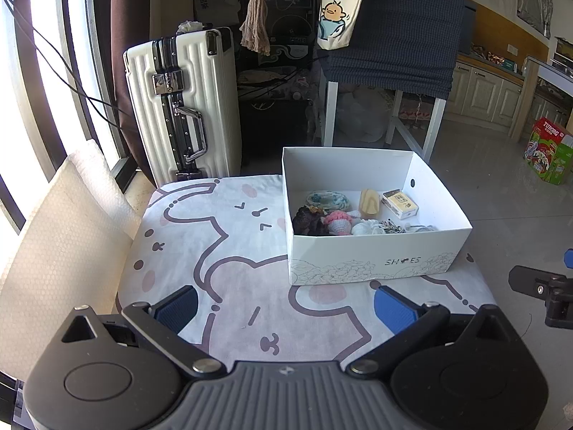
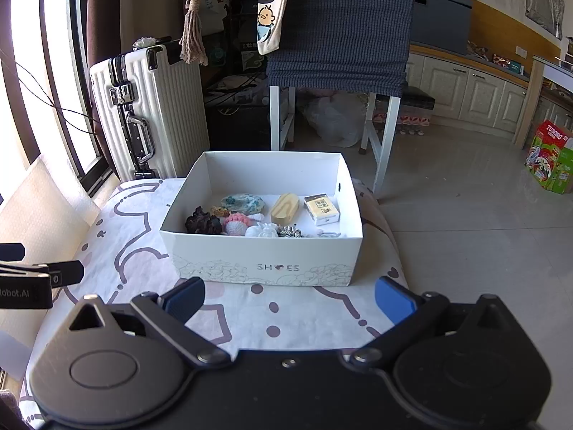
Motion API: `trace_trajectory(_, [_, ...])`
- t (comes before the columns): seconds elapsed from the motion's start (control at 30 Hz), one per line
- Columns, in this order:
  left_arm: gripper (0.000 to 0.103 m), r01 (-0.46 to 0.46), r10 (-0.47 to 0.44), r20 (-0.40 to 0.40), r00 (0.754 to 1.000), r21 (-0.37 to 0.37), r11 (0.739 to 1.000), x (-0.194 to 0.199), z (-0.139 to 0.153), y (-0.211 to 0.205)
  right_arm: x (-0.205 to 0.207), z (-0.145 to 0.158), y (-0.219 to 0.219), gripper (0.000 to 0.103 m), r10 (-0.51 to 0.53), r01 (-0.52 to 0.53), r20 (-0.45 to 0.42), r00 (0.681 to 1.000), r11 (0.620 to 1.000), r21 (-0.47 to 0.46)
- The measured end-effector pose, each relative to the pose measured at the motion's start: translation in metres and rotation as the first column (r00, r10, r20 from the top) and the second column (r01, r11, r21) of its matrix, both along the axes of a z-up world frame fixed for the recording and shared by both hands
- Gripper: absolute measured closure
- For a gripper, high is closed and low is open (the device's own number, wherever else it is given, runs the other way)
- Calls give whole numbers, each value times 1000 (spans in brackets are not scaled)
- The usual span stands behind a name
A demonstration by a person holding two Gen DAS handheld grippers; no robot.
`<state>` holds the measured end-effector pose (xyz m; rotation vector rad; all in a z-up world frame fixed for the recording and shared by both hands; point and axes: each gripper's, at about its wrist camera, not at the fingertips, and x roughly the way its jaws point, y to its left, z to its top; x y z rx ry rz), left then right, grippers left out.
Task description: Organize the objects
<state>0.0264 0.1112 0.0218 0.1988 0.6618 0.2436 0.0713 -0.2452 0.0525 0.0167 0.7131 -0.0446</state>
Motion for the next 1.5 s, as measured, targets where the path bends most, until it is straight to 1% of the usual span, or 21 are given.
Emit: trace_trajectory(1.5, [0,8,-8,-8,1000,4,1000,1,-2,-5,-2,-1,2,1,3,-3,-1,1000,1000,3])
